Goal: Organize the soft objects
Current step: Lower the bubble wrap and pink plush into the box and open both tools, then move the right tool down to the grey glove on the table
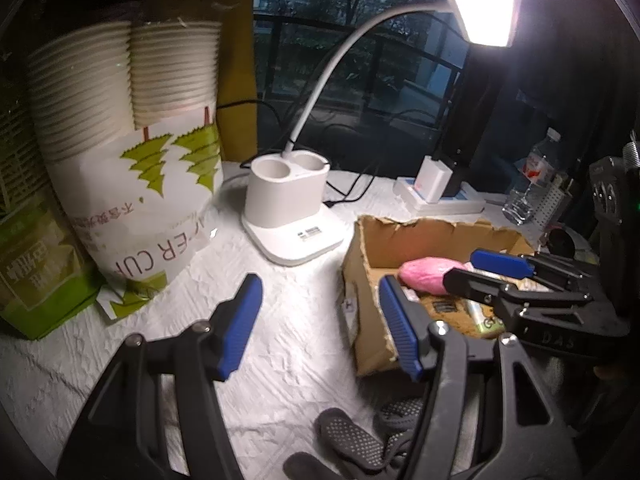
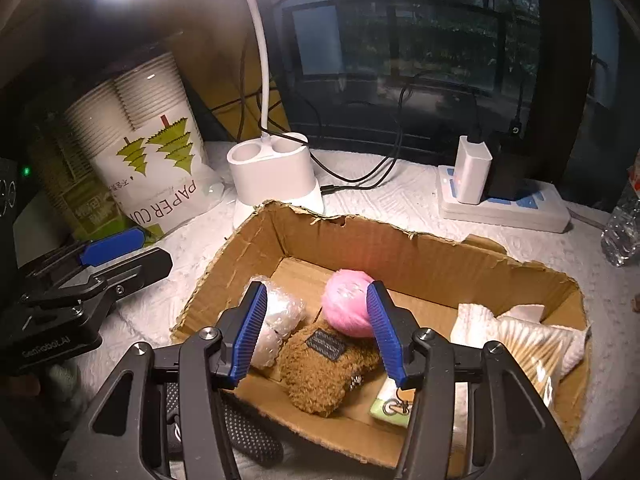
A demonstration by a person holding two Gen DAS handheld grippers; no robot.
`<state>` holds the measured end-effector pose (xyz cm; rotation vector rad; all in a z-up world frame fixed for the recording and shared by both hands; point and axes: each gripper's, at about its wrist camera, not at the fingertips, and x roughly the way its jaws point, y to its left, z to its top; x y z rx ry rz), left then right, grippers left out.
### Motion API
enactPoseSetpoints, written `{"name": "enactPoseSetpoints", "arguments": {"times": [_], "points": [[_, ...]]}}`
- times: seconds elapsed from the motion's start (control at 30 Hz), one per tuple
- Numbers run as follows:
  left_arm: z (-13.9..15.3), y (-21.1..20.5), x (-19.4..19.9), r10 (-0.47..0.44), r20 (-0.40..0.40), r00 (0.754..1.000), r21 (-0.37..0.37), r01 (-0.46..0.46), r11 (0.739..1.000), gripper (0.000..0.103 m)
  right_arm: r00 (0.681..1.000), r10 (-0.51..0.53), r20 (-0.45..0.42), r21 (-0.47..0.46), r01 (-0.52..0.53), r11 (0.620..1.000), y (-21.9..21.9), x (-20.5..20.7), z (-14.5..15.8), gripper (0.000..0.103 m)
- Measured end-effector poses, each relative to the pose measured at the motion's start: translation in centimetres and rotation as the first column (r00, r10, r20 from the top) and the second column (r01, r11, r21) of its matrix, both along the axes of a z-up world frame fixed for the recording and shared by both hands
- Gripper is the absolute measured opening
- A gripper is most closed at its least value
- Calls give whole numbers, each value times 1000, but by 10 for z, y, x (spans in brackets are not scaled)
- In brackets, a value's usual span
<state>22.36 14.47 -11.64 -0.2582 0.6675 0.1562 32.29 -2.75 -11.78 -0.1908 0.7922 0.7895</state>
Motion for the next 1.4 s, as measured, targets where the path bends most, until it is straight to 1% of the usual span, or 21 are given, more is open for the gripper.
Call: {"name": "enactPoseSetpoints", "arguments": {"times": [0.4, 0.7, 1.07, 1.33, 1.37, 1.4], "points": [[11, -15, -22, -14, 18, 1000, 13, 14, 1000, 62, 1000, 7, 25, 15, -7, 1000, -13, -28, 15, 55], [12, -16, -44, -8, 22, 1000, 13, 8, 1000, 63, 999, 9, 34, 19, -10, 1000, -17, -50, 20, 55], [-7, -7, -78, 4, -7, 1000, -5, -4, 1000, 63, 1000, 13, 25, 4, -13, 1000, -15, -78, 10, 55], [-24, -2, -100, 2, -24, 1000, -33, -3, 999, 64, 1000, 22, -5, -19, -22, 1000, -5, -95, -9, 55], [-26, -1, -101, 4, -26, 1000, -37, -5, 999, 64, 1000, 24, -10, -25, -24, 999, -3, -96, -13, 55], [-29, 1, -104, 7, -28, 1000, -42, -8, 999, 69, 1000, 25, -16, -27, -26, 999, -2, -98, -15, 55]]}}
